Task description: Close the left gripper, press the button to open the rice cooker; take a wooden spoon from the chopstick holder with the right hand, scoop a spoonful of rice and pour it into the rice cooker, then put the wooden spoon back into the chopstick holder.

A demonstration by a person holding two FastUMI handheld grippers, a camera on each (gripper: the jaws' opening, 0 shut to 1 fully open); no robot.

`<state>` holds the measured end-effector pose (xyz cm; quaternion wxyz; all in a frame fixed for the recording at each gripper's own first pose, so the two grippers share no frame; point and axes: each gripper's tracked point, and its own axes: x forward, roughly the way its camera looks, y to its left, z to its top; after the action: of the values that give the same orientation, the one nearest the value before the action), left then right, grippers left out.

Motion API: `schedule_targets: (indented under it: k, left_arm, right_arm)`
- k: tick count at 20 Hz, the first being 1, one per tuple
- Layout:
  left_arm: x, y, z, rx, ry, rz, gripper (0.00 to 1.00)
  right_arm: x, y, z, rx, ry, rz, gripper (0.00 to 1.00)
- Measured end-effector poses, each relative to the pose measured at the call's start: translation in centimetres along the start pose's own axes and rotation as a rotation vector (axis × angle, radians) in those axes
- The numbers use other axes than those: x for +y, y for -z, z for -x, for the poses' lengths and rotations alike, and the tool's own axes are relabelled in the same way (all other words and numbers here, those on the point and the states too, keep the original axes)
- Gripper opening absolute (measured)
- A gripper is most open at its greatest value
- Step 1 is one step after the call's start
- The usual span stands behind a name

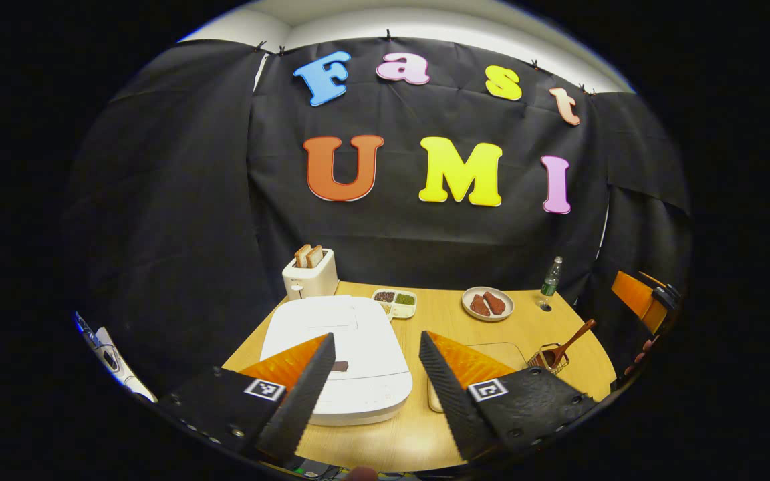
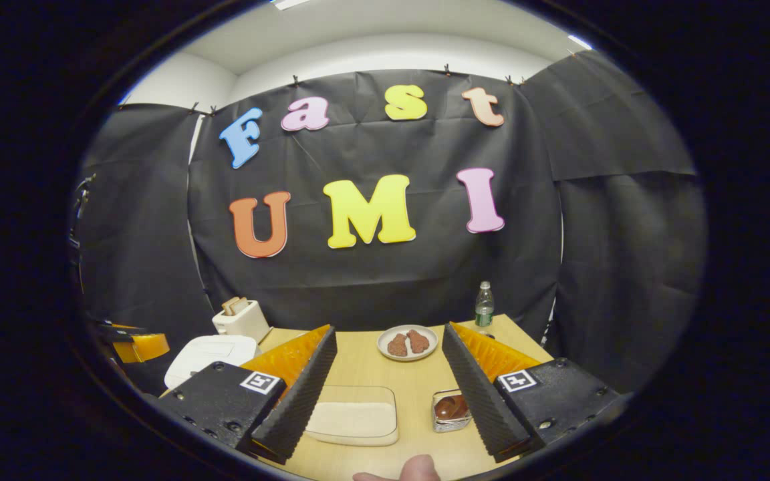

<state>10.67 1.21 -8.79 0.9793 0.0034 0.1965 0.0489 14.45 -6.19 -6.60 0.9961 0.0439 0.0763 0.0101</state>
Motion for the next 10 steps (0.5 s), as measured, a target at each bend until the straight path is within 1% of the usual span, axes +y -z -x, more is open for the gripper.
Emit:
schedule_targets:
  k: [1, 3, 5, 6, 7, 8, 9, 10]
  left_arm:
    - [0.4, 0.4, -0.4, 0.028, -0.010, 0.004, 0.65]
    - [0.4, 1.5, -1.7, 0.099, 0.002, 0.009, 0.52]
    - [1.4, 2.4, -2.8, 0.150, -0.024, 0.017, 0.49]
    - [1.8, 3.0, -3.2, 0.177, -0.028, 0.023, 0.24]
    - [1.7, 3.6, -3.6, 0.209, -0.021, 0.021, 0.08]
    - [2.0, 4.1, -4.1, 0.225, -0.027, 0.006, 0.08]
    - [2.5, 4.8, -6.2, 0.236, -0.038, 0.013, 0.09]
    - [2.6, 5.1, -5.2, 0.254, -0.036, 0.025, 0.00]
  right_arm:
    - [-0.3, 0.2, -0.7, 0.009, -0.003, -0.009, 1.00]
    - [-1.2, 0.2, -2.0, 0.009, -0.005, -0.019, 0.99]
    - [-2.2, 0.2, -3.1, 0.009, -0.003, -0.015, 1.00]
    - [-2.6, 0.3, -3.6, 0.013, -0.005, -0.013, 0.99]
    - [-3.1, 0.3, -4.0, 0.015, -0.007, -0.011, 0.99]
    - [-3.6, 0.4, -4.4, 0.014, -0.006, -0.009, 0.99]
    - [-4.1, 0.5, -4.8, 0.018, -0.004, -0.007, 0.99]
    - [-4.5, 0.7, -5.1, 0.025, -0.001, -0.007, 0.99]
